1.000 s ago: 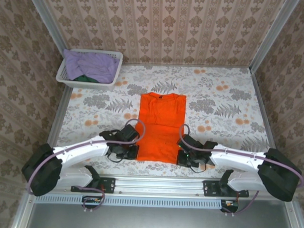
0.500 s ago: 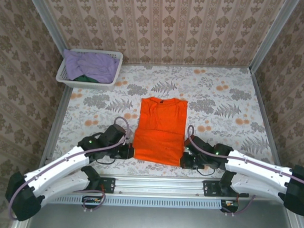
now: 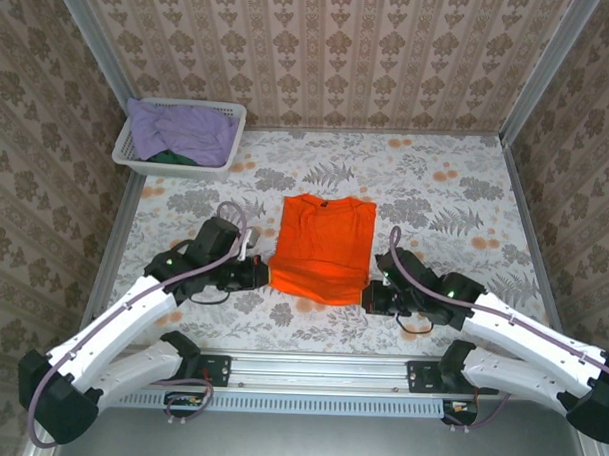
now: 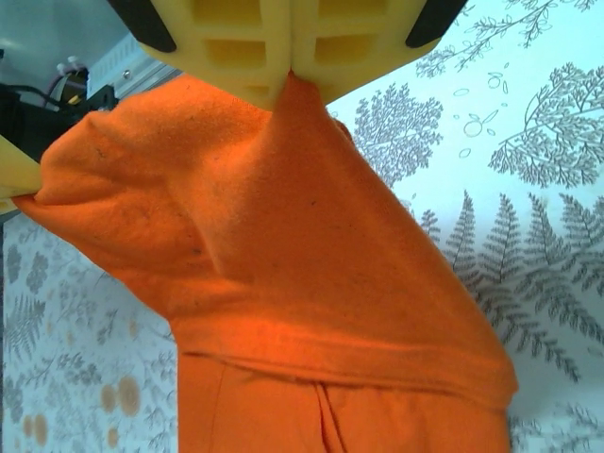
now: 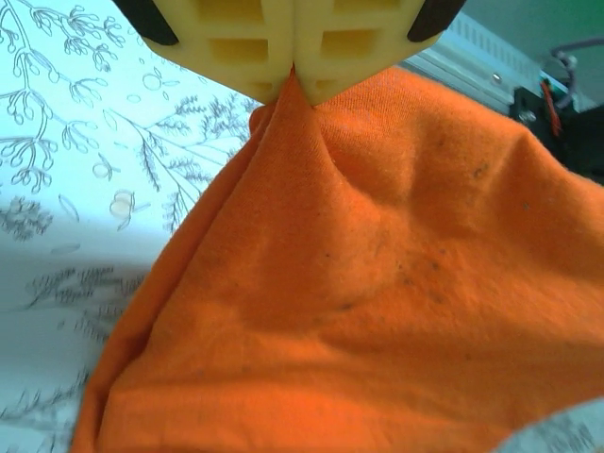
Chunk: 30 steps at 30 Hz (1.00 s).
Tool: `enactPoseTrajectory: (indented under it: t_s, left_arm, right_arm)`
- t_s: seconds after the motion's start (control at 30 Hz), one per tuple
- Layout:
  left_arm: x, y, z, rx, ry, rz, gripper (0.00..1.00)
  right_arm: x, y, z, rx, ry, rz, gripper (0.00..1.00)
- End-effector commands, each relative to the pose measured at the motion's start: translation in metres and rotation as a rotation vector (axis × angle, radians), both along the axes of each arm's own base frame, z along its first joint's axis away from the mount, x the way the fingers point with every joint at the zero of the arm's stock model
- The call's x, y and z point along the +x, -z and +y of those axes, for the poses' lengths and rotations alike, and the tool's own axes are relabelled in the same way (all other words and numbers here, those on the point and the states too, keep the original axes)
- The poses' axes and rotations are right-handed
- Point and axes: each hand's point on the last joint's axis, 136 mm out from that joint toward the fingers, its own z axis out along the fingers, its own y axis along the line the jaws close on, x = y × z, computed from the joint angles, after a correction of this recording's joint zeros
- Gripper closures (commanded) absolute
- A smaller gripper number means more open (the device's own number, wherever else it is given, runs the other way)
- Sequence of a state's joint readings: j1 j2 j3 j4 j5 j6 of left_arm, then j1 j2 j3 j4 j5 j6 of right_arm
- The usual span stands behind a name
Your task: Fold and stack the t-shirts
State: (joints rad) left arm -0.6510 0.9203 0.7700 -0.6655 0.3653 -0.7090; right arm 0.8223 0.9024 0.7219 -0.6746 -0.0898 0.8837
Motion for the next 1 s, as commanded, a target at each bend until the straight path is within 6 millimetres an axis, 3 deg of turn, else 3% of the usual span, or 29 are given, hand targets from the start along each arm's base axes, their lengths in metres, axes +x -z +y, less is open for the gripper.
enactPoseTrajectory:
  t_s: [0.0,0.2,0.43,0.7,0.8,0.83,0.9,0.97]
  left_arm:
    - [0.021,-0.027,-0.006,-0.043,0.001,-0.055,1.0]
    - [0.078,-0.052,-0.015,-0.072,-0.061,-0.08,1.0]
    - [0.158,-0.042,-0.025,-0.115,-0.157,-0.004,1.0]
    - [0.247,0.001,-0.031,-0.132,-0.249,0.118,0.98]
    - [0.283,0.03,-0.03,-0.146,-0.288,0.188,0.89]
    - [0.296,0.04,-0.031,-0.16,-0.297,0.214,0.81]
    - [0.315,0.055,-0.029,-0.188,-0.328,0.265,0.81]
    - [0.333,0.056,-0.027,-0.211,-0.349,0.255,0.63]
  right_arm:
    - [0.018,-0.017,-0.011,-0.022,0.037,-0.04,1.0]
    - [0.06,-0.032,-0.015,0.0,0.084,-0.012,1.0]
    - [0.129,-0.029,-0.02,-0.008,0.154,0.06,1.0]
    - [0.207,0.013,-0.035,-0.004,0.267,0.186,1.0]
    - [0.237,0.029,-0.043,-0.006,0.314,0.219,1.0]
    - [0.248,0.035,-0.047,0.0,0.334,0.231,0.94]
    - [0.27,0.046,-0.054,0.029,0.376,0.262,0.78]
    - [0.289,0.054,-0.067,0.05,0.435,0.285,0.72]
